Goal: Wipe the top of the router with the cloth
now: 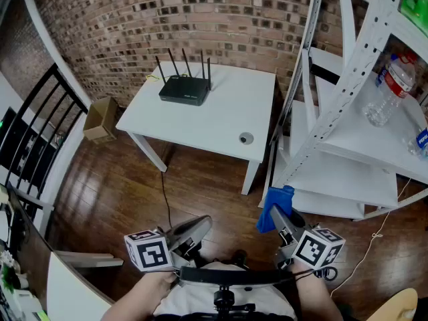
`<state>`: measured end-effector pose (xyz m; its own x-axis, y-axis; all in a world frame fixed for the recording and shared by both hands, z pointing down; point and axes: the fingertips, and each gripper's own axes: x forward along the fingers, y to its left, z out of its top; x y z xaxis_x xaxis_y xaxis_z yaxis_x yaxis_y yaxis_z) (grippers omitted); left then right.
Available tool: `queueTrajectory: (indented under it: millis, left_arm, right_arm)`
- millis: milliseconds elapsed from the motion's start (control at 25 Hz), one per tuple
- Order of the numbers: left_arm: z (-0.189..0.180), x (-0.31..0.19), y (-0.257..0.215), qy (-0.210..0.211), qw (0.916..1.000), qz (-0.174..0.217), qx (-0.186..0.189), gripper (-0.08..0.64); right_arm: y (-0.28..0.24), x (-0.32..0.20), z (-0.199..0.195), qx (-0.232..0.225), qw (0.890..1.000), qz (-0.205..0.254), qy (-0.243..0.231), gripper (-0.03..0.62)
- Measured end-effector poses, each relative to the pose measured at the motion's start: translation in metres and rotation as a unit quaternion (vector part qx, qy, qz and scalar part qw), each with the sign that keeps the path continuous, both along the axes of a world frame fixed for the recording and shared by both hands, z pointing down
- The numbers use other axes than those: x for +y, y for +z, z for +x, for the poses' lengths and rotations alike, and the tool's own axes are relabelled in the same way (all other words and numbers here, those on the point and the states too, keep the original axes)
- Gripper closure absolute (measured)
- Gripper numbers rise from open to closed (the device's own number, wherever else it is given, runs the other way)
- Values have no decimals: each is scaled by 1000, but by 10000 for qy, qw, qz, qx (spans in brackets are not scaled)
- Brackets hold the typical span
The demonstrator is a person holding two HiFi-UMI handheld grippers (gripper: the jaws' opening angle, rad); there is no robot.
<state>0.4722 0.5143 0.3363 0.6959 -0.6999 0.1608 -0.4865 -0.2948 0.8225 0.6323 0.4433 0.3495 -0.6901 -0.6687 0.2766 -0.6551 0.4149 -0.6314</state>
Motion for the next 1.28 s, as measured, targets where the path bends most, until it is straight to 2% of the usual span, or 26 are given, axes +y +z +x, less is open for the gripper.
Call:
queueTrajectory:
  millis: [1280]
  left_arm:
    - [1, 11, 8, -167, 9998, -87, 99, 558]
  right_arm:
    - [18, 8, 7, 79, 9995, -313, 10, 466]
